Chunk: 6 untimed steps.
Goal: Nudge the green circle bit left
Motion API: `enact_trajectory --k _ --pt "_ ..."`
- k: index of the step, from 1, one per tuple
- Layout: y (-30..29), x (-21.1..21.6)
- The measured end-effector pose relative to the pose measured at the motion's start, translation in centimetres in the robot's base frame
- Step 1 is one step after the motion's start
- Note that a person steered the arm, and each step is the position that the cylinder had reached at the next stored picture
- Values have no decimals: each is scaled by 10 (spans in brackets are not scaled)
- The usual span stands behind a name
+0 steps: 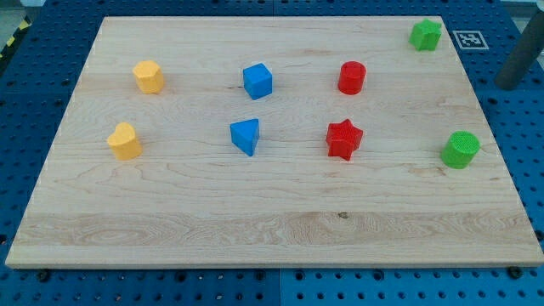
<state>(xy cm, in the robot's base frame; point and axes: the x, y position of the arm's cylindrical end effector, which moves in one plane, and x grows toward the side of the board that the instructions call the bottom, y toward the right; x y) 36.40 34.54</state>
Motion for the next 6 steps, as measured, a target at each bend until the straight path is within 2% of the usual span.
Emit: enact_trajectory --k 2,3,4,5,6 --pt "0 151" --pt "-25 186" --pt "-65 154" --pt "-87 85" --pt "-78 88"
